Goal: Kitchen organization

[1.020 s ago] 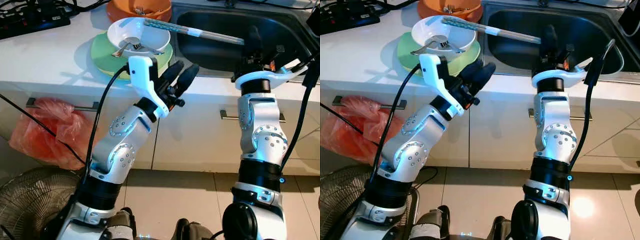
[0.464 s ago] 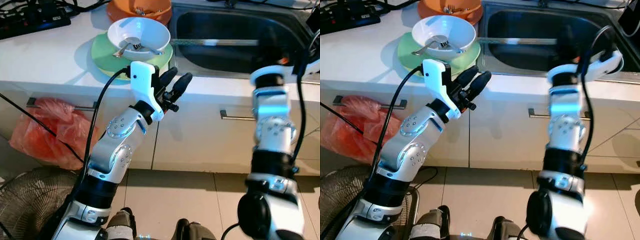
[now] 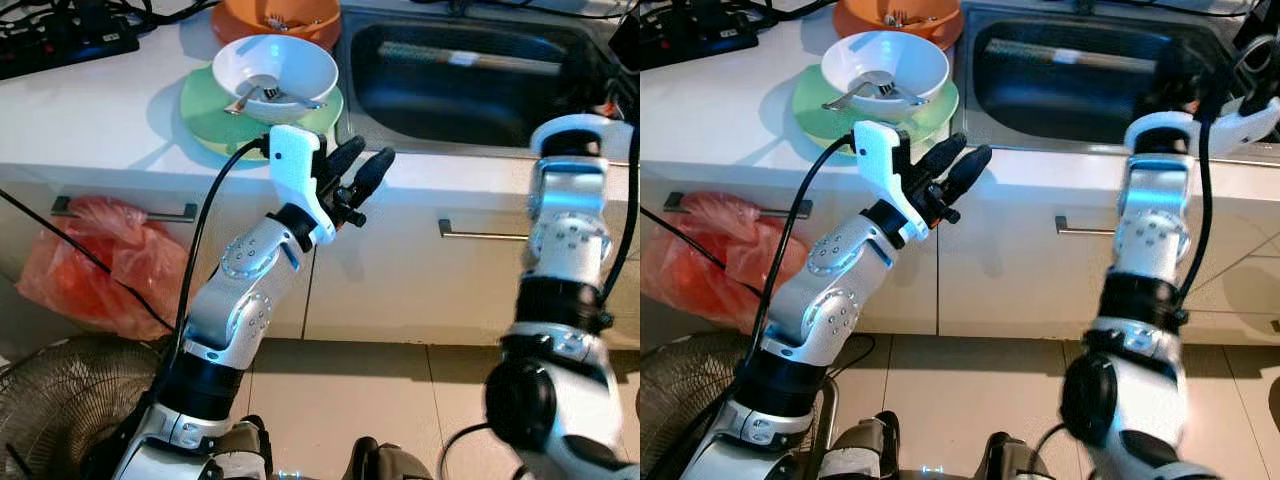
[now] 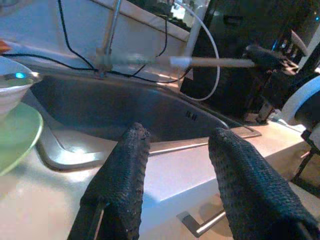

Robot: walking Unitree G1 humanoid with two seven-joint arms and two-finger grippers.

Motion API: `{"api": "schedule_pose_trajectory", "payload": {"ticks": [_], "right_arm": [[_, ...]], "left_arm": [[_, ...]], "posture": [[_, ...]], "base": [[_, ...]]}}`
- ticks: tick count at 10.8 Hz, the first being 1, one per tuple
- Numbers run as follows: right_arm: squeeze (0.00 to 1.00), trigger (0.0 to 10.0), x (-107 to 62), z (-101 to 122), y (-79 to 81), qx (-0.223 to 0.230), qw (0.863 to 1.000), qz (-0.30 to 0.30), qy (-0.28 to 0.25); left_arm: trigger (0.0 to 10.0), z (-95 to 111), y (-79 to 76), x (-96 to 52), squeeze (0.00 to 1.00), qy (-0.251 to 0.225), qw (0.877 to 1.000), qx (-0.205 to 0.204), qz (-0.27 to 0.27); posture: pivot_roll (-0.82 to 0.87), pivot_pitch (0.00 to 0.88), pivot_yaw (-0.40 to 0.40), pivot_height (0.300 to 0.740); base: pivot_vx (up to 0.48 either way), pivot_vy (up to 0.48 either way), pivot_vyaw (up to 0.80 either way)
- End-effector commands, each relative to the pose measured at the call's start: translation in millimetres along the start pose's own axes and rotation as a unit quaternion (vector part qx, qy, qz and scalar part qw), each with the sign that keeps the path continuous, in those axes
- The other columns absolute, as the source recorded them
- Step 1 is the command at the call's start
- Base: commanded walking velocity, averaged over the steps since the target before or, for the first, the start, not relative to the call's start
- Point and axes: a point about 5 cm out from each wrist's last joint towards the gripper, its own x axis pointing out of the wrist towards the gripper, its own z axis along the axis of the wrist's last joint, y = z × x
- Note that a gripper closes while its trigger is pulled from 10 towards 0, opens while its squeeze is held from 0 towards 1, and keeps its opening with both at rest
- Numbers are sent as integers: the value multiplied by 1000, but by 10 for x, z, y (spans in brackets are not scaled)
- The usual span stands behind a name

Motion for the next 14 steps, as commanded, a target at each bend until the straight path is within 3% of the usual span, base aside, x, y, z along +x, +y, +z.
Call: {"api": "schedule_pose_trajectory", "payload": {"ticks": [1,2,3,5,9,11,14], "right_arm": [[0,10000,33,22,22,-24,1000,7,-5],[0,10000,69,0,31,-96,995,20,7],[0,10000,109,-39,41,-139,990,31,19],[0,10000,185,-143,106,-188,980,52,38],[0,10000,208,-369,-15,-345,933,49,96],[0,10000,263,-325,-4,-370,923,51,91],[0,10000,322,-404,52,-421,898,63,111]], "left_arm": [[10000,-26,-54,-2,0,0,1000,3,-12],[10000,-38,-68,-7,0,4,1000,9,-12],[10000,-57,-83,-13,0,7,1000,12,-13],[10000,-80,-116,-6,0,9,1000,16,-14],[10000,-154,-106,-6,0,26,998,49,8],[10000,-176,-129,-14,0,27,998,48,7],[10000,-186,-159,2,0,26,998,52,14]], "posture": [[176,185,-48,740],[182,187,-51,740],[182,185,-53,740],[182,179,-58,740],[194,163,-68,740],[196,158,-72,740],[202,167,-80,740]], "base": [[0,0,0],[0,0,0],[0,0,0],[0,0,0],[0,0,0],[0,0,0],[0,0,0]]}}
